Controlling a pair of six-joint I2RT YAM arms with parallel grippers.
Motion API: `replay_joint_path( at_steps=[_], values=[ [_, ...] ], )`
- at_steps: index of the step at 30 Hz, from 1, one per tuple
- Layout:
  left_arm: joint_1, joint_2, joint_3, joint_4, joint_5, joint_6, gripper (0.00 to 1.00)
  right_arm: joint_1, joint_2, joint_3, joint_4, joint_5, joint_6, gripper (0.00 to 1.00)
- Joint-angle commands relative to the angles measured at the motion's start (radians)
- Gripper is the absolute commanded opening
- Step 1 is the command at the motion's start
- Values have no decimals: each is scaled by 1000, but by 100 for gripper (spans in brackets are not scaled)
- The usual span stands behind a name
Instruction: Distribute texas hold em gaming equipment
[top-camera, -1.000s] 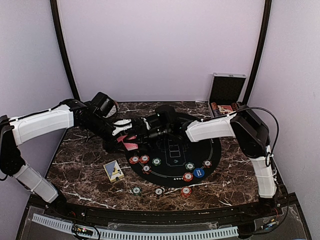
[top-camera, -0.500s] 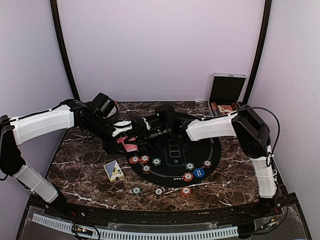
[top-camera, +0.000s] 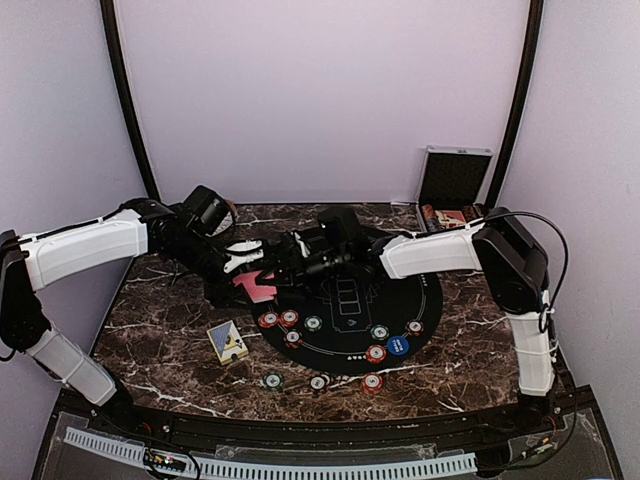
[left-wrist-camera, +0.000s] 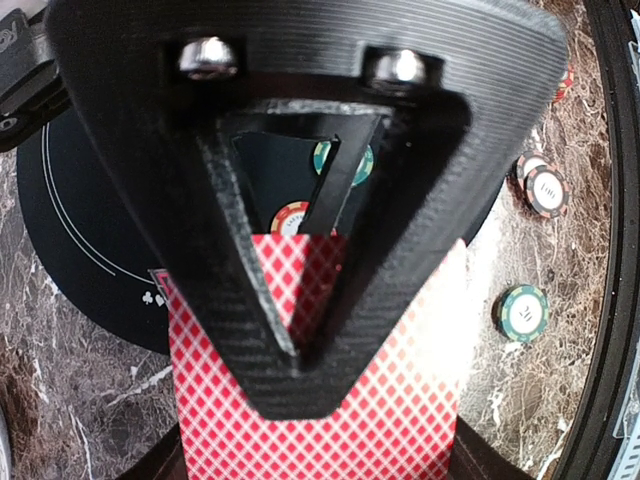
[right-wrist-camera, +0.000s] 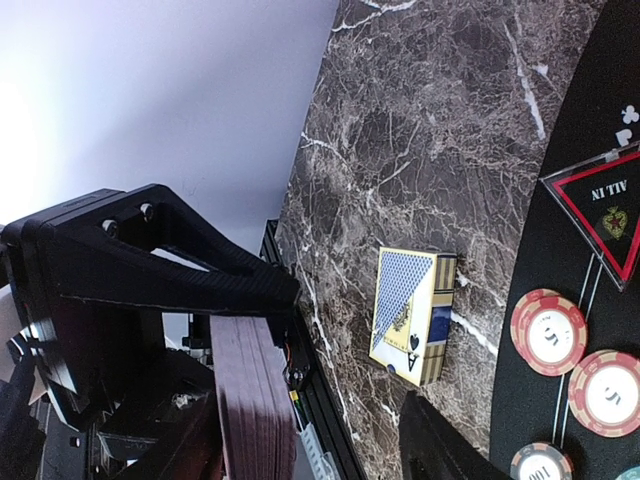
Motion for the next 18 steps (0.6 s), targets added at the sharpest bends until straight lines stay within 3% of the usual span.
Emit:
replay_joint_path(
  at_steps=[1, 12, 18],
  values=[
    [-1, -9, 33, 23, 20, -12, 6, 16, -9, 4, 34, -12, 39, 66],
    [-1, -4, 30, 20, 11, -15, 6, 35, 47, 51, 51, -54, 56, 70],
    [-1, 2, 30, 17, 4, -18, 5, 28, 58, 66, -37, -38, 7, 66]
  ],
)
